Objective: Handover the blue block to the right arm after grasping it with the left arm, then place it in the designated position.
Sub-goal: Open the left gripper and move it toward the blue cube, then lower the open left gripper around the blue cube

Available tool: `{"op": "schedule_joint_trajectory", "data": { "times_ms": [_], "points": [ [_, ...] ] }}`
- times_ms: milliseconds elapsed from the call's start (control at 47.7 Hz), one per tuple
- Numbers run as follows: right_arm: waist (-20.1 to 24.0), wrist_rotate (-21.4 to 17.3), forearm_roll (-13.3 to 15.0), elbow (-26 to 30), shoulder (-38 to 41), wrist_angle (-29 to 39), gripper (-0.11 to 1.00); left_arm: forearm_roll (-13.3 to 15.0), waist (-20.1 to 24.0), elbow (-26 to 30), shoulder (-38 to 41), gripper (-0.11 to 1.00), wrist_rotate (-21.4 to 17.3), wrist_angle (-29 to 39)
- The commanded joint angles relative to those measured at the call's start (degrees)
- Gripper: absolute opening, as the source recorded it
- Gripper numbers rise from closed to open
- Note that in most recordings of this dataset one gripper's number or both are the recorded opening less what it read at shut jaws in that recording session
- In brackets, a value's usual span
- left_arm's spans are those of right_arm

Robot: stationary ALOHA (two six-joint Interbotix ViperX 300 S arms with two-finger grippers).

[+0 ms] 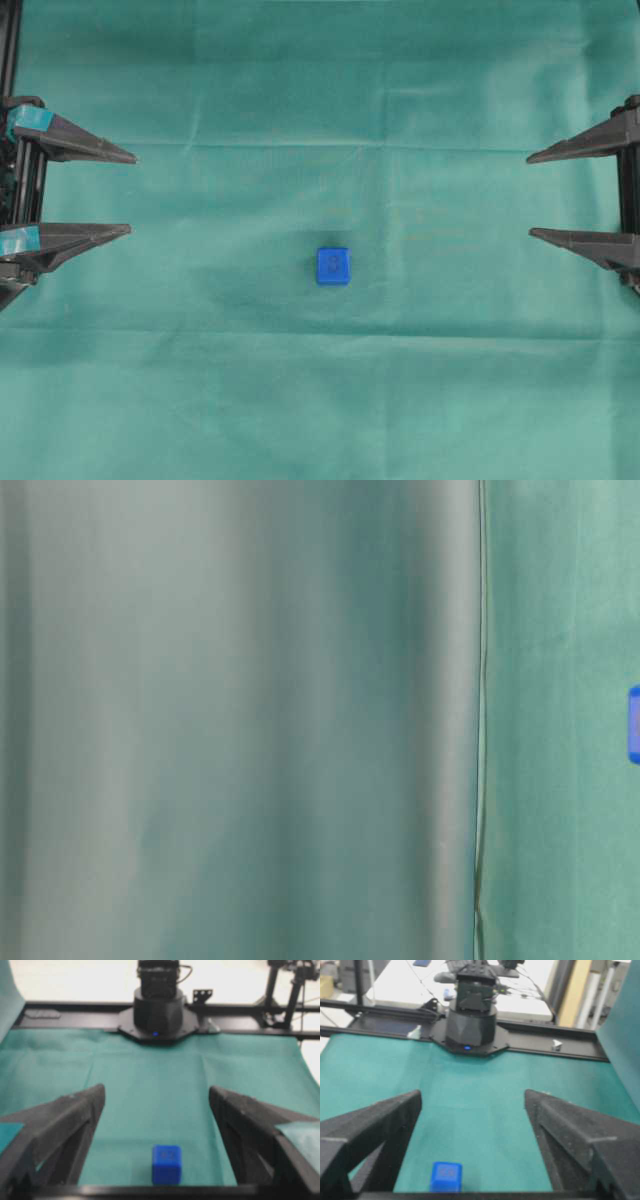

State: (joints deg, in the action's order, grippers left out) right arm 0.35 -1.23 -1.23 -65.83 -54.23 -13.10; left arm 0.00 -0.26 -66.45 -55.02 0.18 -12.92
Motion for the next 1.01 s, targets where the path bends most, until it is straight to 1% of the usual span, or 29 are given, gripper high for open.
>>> {"op": "schedule_joint_trajectory", "data": {
  "times_ms": [0,251,545,712,985],
  "points": [
    [0.09,0.00,-0.18,1.49,0.35,-0.35,0.95,0.09,-0.09,1.41,0.26,1.00,0.09,-0.26],
    [0.00,0.00,0.00,1.49,0.35,-0.44,0.95,0.09,-0.09,2.20,1.67,1.00,0.18,-0.88],
    [0.09,0.00,0.00,1.41,0.53,-0.44,0.94,0.09,-0.09,5.36,7.29,1.00,0.18,-2.81],
    [0.09,0.09,0.09,1.41,0.97,-0.53,0.94,0.09,-0.09,8.09,11.87,1.00,0.09,-5.27],
    [0.00,0.09,0.35,1.32,1.05,-0.35,0.94,0.09,-0.09,13.97,20.30,1.00,-0.26,-6.86]
  ]
}}
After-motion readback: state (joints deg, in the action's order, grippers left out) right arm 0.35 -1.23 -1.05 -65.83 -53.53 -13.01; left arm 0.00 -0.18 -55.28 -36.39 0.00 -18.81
